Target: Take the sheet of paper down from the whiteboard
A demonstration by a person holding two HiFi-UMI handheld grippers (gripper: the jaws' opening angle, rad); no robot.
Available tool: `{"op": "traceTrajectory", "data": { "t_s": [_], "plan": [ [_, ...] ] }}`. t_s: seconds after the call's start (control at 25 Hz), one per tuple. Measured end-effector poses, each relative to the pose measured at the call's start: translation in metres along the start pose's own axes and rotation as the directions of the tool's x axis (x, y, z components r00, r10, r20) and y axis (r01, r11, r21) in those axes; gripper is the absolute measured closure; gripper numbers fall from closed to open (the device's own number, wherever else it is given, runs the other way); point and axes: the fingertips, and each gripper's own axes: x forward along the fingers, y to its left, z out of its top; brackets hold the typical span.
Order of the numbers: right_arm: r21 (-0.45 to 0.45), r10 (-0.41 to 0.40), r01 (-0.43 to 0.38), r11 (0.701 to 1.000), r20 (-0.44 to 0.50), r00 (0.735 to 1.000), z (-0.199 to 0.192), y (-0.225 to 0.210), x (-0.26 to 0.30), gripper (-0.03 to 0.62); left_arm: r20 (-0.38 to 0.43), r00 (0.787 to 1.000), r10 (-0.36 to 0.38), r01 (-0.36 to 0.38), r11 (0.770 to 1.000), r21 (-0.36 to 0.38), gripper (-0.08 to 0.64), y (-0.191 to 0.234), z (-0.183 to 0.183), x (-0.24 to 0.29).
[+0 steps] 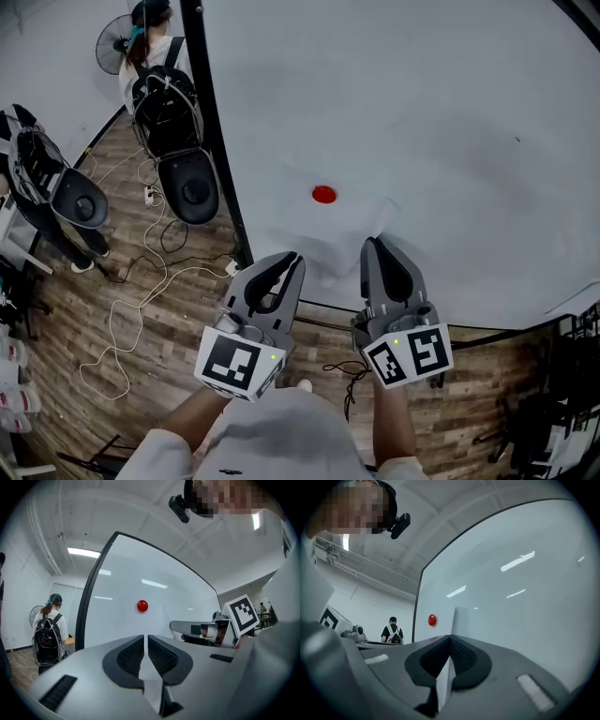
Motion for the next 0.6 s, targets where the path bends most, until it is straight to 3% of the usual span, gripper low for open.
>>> {"op": "traceTrajectory", "data": {
  "t_s": [0.08, 0.28, 0.6],
  "plan": [
    [0.002, -0.008, 0.008, 1.0, 0.004, 1.0, 0.0, -0.002, 0.0, 0.582, 0.01, 1.0, 0.01, -0.01, 1.0, 0.01, 0.546, 0.001, 0.006, 0.002],
    [0.001, -0.011, 0.011, 1.0, 0.004, 1.0, 0.0, -0.001, 0.001, 0.581, 0.006, 1.0, 0.005, -0.005, 1.0, 0.03, 0.446, 0.0, 0.016, 0.008],
    [-0.009, -0.01, 0.01, 1.0, 0.001, 1.0, 0.005, 0.0, 0.001, 0.581, 0.044, 0.998, 0.05, -0.054, 0.995, 0.09, 0.43, 0.002, 0.045, 0.022]
  ]
}}
